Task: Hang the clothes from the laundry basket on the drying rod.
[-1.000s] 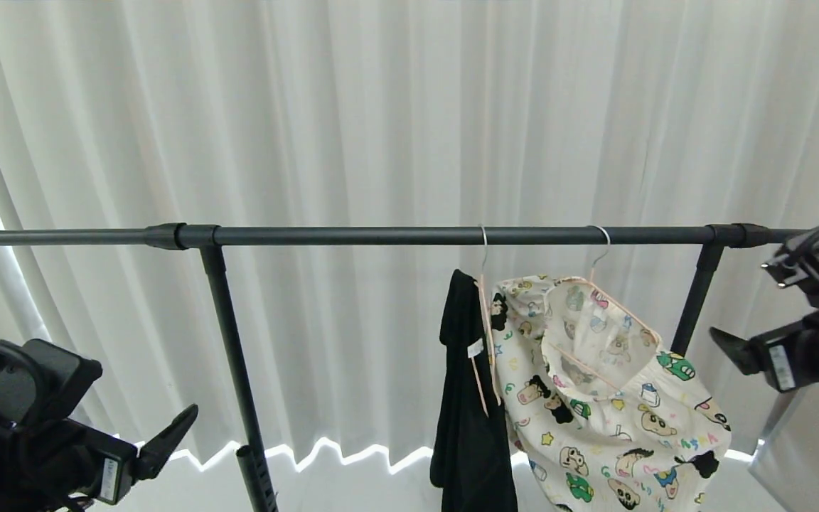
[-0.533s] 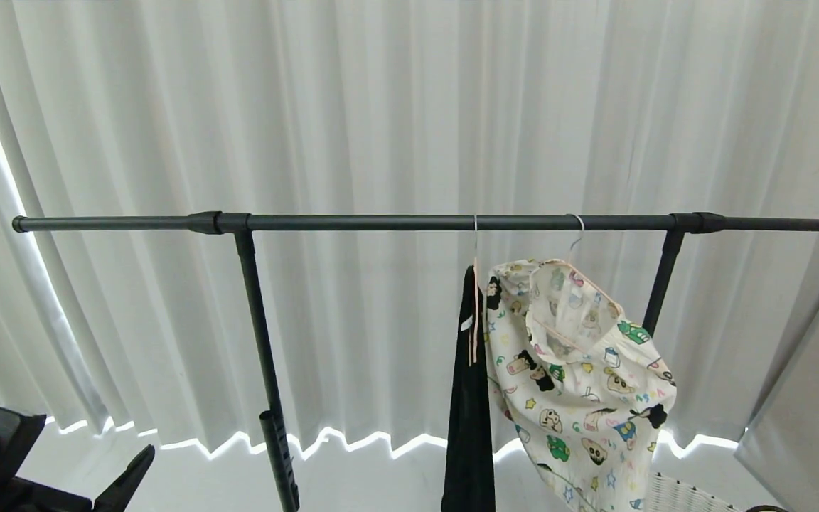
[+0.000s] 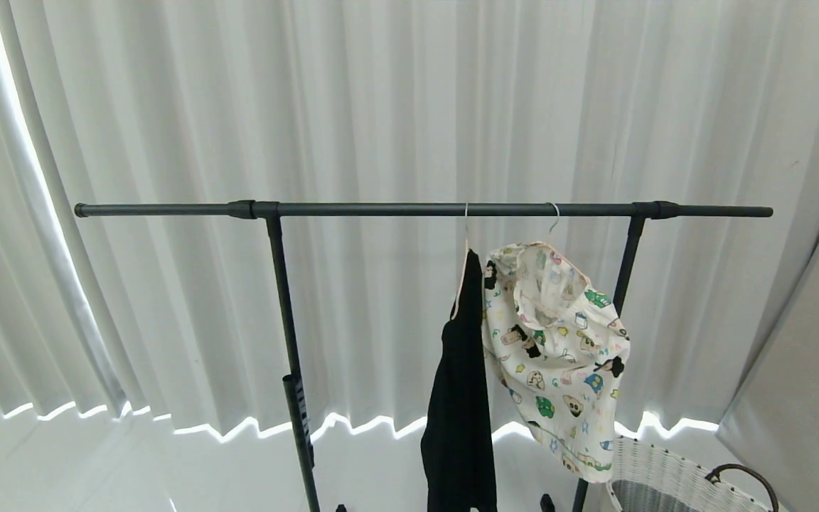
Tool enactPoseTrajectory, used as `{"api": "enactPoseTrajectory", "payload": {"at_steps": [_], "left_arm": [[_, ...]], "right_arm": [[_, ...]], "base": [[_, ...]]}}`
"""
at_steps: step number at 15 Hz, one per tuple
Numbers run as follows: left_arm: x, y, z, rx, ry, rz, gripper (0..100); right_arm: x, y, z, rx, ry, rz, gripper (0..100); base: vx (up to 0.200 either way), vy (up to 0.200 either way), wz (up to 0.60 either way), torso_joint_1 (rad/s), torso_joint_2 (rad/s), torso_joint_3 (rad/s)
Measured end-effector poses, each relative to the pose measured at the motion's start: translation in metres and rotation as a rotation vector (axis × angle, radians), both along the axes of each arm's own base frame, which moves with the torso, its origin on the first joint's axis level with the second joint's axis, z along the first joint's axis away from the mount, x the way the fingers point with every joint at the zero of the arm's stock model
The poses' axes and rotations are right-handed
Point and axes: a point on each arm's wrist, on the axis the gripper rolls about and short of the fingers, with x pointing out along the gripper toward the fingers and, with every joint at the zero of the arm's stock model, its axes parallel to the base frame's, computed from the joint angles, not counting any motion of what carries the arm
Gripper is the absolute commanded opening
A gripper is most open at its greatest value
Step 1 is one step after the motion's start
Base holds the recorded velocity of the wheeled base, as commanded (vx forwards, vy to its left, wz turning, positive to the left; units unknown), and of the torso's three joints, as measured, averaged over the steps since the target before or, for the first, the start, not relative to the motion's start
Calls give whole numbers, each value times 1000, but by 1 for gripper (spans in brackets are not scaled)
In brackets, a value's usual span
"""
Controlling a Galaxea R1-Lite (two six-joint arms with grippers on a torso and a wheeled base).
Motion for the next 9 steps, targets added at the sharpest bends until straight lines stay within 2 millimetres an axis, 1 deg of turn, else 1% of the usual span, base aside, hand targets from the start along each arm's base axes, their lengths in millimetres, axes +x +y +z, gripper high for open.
{"api": "enactPoseTrajectory", "payload": {"at_steps": [1, 2, 4, 5, 7, 9], "left_arm": [[-10, 0, -4, 13, -34, 25, 100], [-19, 1, -6, 21, -95, 66, 100], [-32, 3, -11, -2, -197, 165, 100], [-36, 4, -13, -53, -244, 182, 100], [-40, 4, -14, -116, -304, 201, 100], [-41, 4, -15, -126, -322, 194, 100]], "right_arm": [[-8, 1, -7, 10, -42, -23, 100], [-11, 2, -15, 47, -120, -53, 100], [-6, 2, -24, 109, -320, -81, 100], [-3, 1, -30, 119, -369, -90, 100], [-3, 1, -38, 122, -374, -96, 100], [-3, 1, -41, 143, -389, -104, 100]], "base": [[0, 0, 0, 0, 0, 0], [0, 0, 0, 0, 0, 0], [0, 0, 0, 0, 0, 0], [0, 0, 0, 0, 0, 0], [0, 0, 0, 0, 0, 0], [0, 0, 0, 0, 0, 0]]}}
